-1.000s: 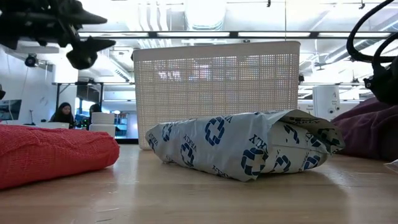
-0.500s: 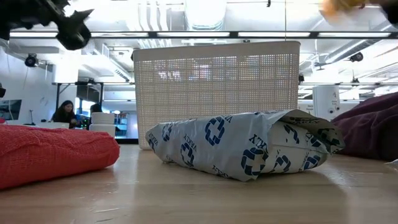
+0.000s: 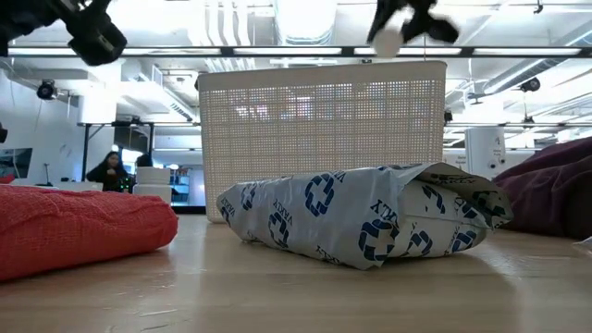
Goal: Pick & place medical supplies in basket/bin
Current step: Put the orange pill bottle into the white container, then put the white pill bottle into the white container
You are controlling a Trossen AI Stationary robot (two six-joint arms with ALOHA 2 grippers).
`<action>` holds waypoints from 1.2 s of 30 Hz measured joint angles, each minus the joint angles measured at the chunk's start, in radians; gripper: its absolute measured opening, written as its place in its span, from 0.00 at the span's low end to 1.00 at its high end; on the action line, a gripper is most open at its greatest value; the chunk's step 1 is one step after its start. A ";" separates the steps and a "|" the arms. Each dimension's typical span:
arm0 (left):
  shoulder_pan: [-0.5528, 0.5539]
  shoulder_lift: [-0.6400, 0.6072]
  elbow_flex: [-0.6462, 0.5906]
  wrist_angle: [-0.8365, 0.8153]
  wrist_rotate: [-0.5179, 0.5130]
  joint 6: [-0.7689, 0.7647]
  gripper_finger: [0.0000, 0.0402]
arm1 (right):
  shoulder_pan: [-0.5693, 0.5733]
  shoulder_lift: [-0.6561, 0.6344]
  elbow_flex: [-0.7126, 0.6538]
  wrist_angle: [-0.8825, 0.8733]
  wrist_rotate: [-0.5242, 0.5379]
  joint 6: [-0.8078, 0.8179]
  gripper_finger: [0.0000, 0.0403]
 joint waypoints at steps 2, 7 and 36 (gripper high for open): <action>0.000 0.017 0.000 0.000 0.000 -0.065 0.56 | -0.109 0.030 0.000 0.001 -0.088 -0.092 0.40; 0.000 0.054 0.000 0.008 0.000 -0.166 0.56 | -0.209 0.114 -0.001 0.015 -0.193 -0.216 0.41; -0.002 0.199 0.008 -0.228 -0.210 -0.281 0.56 | -0.077 0.168 0.243 -0.163 0.023 -0.926 0.85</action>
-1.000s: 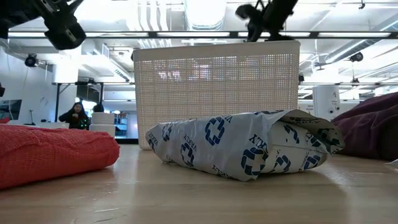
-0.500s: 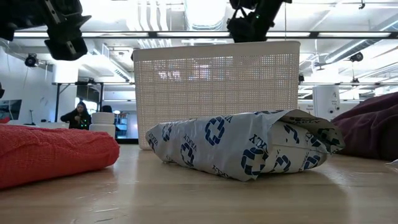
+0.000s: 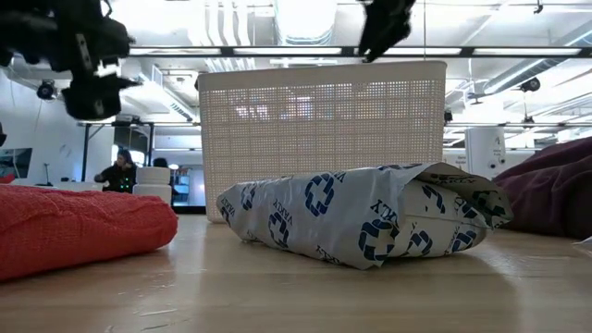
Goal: Pick & place medical supplies in basket/bin
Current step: Put the white pill bottle into the white container
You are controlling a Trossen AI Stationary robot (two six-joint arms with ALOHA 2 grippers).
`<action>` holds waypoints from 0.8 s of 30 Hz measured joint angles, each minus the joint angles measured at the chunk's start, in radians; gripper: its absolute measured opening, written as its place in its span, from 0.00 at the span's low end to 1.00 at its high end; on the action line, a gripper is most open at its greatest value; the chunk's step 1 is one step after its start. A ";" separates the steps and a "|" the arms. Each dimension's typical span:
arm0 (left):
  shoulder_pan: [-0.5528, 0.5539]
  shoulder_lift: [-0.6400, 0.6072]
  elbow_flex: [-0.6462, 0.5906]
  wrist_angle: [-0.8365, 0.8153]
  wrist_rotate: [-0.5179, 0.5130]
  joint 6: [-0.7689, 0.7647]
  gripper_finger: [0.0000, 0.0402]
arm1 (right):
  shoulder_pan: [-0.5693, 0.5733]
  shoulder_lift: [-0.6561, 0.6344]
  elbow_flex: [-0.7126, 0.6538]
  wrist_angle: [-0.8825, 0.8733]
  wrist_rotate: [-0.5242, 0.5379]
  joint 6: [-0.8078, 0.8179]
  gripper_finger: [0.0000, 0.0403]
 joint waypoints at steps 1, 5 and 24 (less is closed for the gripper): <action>0.000 0.018 0.010 -0.030 -0.001 0.025 0.56 | 0.025 -0.010 -0.012 -0.017 0.017 0.001 0.85; -0.019 0.126 0.065 -0.128 -0.022 0.133 0.56 | 0.122 -0.041 -0.065 -0.085 0.109 0.026 0.86; -0.242 0.462 0.118 -0.142 -0.393 0.269 0.70 | 0.498 -0.193 -0.248 -0.434 0.466 0.565 0.88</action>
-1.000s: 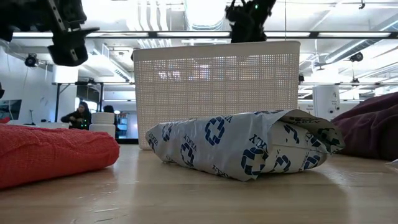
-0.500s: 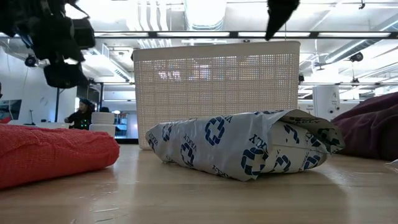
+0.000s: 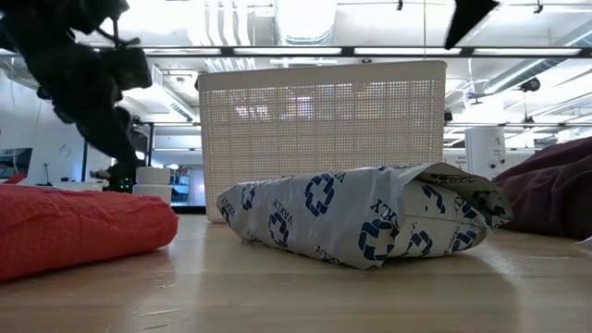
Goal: Pick & place medical supplies in basket/bin
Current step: Put the white pill bottle into the white container
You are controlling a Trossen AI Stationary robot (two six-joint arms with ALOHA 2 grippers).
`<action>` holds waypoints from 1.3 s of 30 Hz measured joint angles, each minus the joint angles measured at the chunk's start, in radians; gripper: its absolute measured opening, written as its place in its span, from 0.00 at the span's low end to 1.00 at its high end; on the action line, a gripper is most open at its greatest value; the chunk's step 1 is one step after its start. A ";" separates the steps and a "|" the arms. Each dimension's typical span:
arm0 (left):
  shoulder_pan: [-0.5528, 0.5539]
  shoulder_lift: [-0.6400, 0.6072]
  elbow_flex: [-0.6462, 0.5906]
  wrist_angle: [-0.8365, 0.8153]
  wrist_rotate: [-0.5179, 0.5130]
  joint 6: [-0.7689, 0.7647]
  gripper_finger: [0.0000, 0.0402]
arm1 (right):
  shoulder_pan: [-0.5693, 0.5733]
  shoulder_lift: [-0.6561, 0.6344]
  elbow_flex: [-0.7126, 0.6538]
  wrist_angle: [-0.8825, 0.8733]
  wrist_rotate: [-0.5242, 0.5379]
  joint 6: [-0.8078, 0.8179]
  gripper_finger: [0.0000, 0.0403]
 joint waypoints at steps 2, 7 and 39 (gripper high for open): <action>-0.006 0.026 -0.021 0.040 0.000 -0.002 0.70 | 0.025 -0.016 -0.024 -0.033 0.002 0.063 0.88; -0.016 0.112 -0.067 0.181 -0.008 -0.003 0.70 | 0.069 -0.071 -0.105 -0.031 -0.024 0.139 0.88; -0.088 0.320 -0.057 0.354 -0.201 -0.111 0.37 | 0.074 -0.097 -0.203 -0.027 -0.105 0.200 0.87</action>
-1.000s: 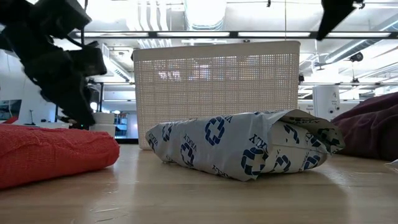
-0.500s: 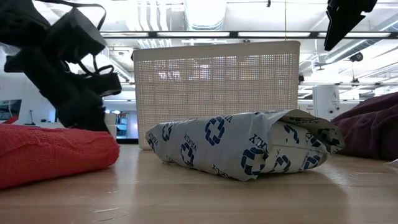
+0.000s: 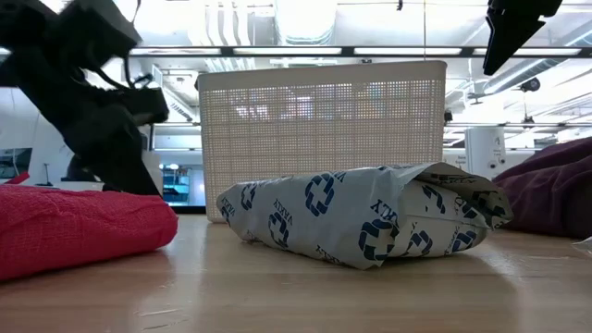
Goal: Pick & place medical supplies in basket/bin
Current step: Put the white pill bottle into the white container, then put the red pill bottle into the white container
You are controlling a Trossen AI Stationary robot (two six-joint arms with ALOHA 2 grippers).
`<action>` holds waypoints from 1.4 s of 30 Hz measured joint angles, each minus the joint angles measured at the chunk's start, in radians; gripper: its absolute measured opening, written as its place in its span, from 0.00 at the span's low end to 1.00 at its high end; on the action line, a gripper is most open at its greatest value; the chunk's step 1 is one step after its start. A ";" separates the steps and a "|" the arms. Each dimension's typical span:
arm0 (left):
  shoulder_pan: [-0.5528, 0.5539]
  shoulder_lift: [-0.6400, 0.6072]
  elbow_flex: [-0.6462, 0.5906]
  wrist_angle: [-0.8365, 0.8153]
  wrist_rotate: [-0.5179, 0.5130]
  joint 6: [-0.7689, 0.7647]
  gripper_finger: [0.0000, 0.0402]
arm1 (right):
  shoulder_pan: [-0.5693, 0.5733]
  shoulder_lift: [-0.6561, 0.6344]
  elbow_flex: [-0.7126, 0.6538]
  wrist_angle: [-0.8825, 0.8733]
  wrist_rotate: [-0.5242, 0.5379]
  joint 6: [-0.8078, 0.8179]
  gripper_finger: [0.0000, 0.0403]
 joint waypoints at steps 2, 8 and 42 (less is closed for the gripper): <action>-0.019 -0.062 0.011 -0.073 0.000 -0.045 0.37 | 0.000 0.000 0.000 0.003 0.014 0.000 0.87; -0.062 -0.263 0.194 -0.382 -0.019 -0.089 0.39 | 0.000 0.000 0.000 0.011 0.069 0.012 0.87; 0.663 0.410 1.436 -1.050 0.413 0.748 0.73 | -0.040 -0.003 0.011 0.145 0.105 0.013 0.87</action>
